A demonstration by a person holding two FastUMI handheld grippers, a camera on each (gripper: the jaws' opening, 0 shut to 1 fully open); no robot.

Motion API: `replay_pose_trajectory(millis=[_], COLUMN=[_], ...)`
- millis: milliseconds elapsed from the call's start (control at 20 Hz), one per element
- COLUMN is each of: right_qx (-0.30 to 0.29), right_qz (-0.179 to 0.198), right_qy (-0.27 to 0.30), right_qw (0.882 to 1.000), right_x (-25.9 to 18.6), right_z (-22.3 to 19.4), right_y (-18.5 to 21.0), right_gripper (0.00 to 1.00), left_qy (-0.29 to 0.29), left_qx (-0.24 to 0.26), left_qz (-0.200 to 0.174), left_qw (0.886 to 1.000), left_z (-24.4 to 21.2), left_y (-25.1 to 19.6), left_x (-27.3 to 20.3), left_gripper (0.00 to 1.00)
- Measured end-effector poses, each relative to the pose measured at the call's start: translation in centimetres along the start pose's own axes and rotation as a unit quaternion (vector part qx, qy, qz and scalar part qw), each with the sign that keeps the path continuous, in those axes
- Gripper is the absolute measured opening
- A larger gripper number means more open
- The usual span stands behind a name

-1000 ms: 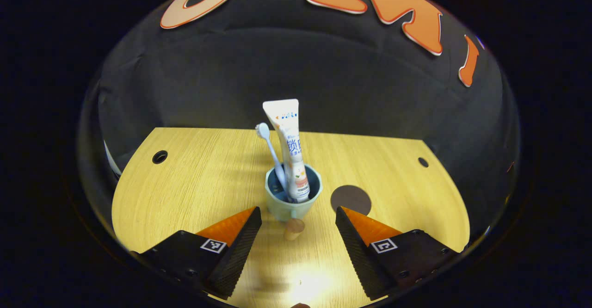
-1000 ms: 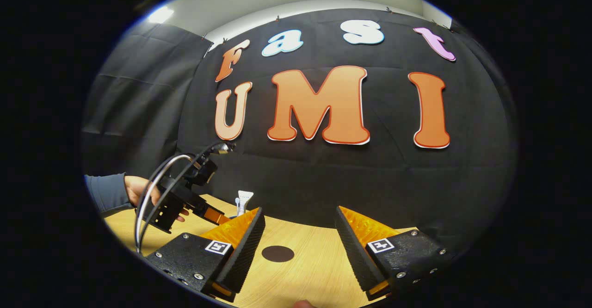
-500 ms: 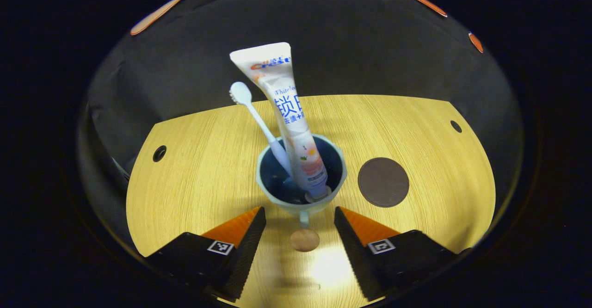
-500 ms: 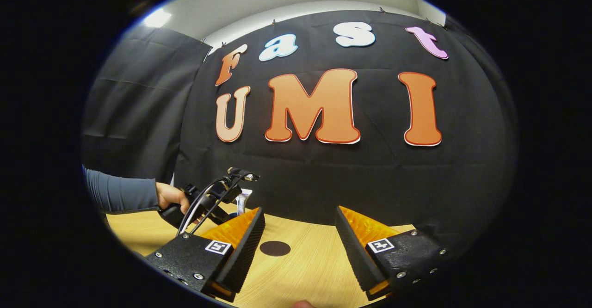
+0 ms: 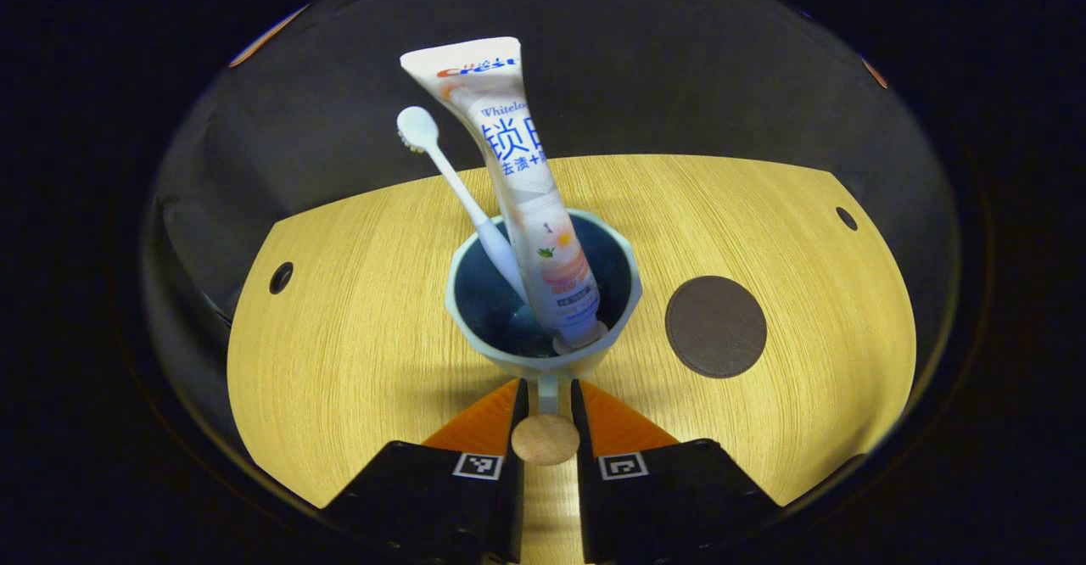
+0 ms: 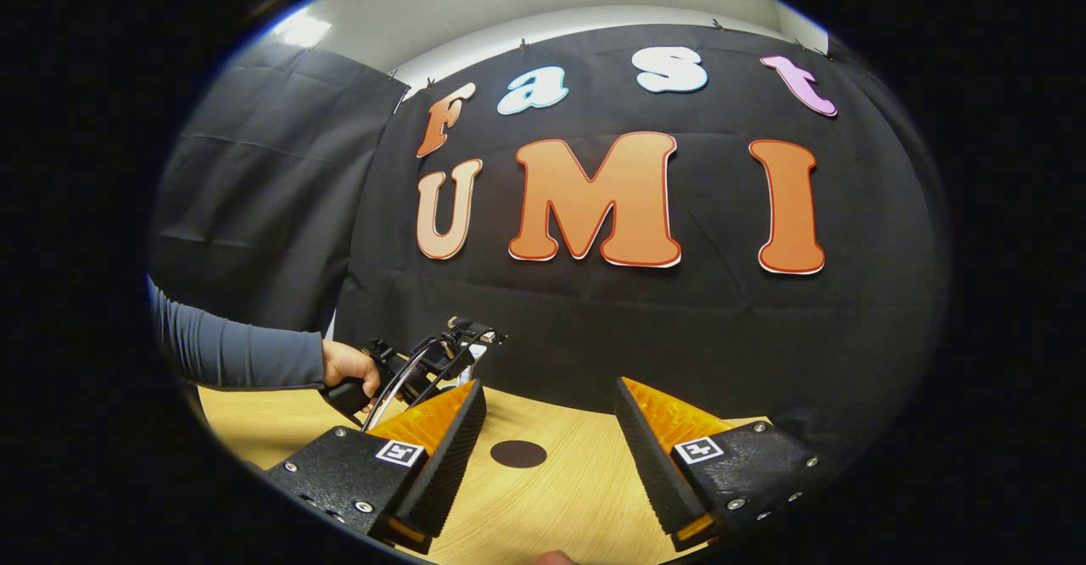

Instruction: Put the toothbrush and toothpaste on the desktop into the cup, then pick up the cup and place it on the coaster on the desktop.

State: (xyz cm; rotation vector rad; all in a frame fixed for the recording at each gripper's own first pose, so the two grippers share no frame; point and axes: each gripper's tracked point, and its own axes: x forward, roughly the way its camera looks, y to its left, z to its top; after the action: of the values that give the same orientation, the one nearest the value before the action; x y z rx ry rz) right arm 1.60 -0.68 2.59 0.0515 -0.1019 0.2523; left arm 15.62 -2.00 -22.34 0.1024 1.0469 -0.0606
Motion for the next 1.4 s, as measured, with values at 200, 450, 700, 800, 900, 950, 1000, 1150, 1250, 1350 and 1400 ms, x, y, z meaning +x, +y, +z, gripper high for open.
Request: replay_pose_trajectory(millis=[200, 450, 700, 800, 900, 950, 1000, 1150, 1250, 1350, 1400], right_qx=[-0.001, 0.011, 0.016, 0.014, 0.012, 0.012, 0.013, 0.016, 0.019, 0.020, 0.019], right_qz=[-0.007, -0.015, -0.033, -0.038, -0.044, -0.048, -0.049, -0.058, -0.064, -0.070, -0.073], right_qy=[-0.001, 0.000, 0.003, 0.004, 0.008, 0.009, 0.011, 0.018, 0.021, 0.024, 0.026], right_qw=[1.000, 1.000, 0.999, 0.999, 0.999, 0.999, 0.999, 0.998, 0.998, 0.997, 0.997], right_x=[-0.7, -1.1, -1.6, -1.9, -2.1, -2.4, -2.6, -3.3, -3.5, -3.8, -4.0], right_z=[-0.2, -0.4, -0.8, -1.0, -1.3, -1.4, -1.6, -2.2, -2.5, -2.8, -2.9], right_y=[-0.3, -1.1, -2.2, -2.6, -3.1, -3.2, -3.4, -4.3, -4.8, -5.4, -5.7], right_gripper=[0.92, 0.92, 0.92, 0.92, 0.92, 0.92, 0.92, 0.92, 0.92, 0.92, 0.92], left_qy=[-0.008, -0.021, -0.038, -0.041, -0.041, -0.042, -0.042, -0.037, -0.030, -0.022, -0.018], left_qx=[-0.017, -0.034, -0.019, -0.011, -0.003, 0.000, 0.003, 0.014, 0.015, 0.012, 0.012], left_qz=[-0.002, -0.009, -0.016, -0.024, -0.034, -0.040, -0.045, -0.057, -0.060, -0.065, -0.067], left_qw=[1.000, 0.999, 0.999, 0.999, 0.999, 0.998, 0.998, 0.998, 0.998, 0.998, 0.997], left_z=[0.0, 0.3, 0.6, 0.6, 0.8, 0.9, 0.8, 0.5, 0.3, 0.5, 0.4], left_y=[0.1, -0.2, -0.2, -0.4, -0.5, -0.6, -0.6, -0.5, -0.5, -0.5, -0.6], left_x=[0.3, 0.0, -0.2, 0.1, 0.1, 0.2, 0.2, 0.8, 0.8, 0.4, 0.2], left_gripper=[0.20, 0.18, 0.18, 0.18, 0.18, 0.18, 0.18, 0.18, 0.18, 0.18, 0.18])
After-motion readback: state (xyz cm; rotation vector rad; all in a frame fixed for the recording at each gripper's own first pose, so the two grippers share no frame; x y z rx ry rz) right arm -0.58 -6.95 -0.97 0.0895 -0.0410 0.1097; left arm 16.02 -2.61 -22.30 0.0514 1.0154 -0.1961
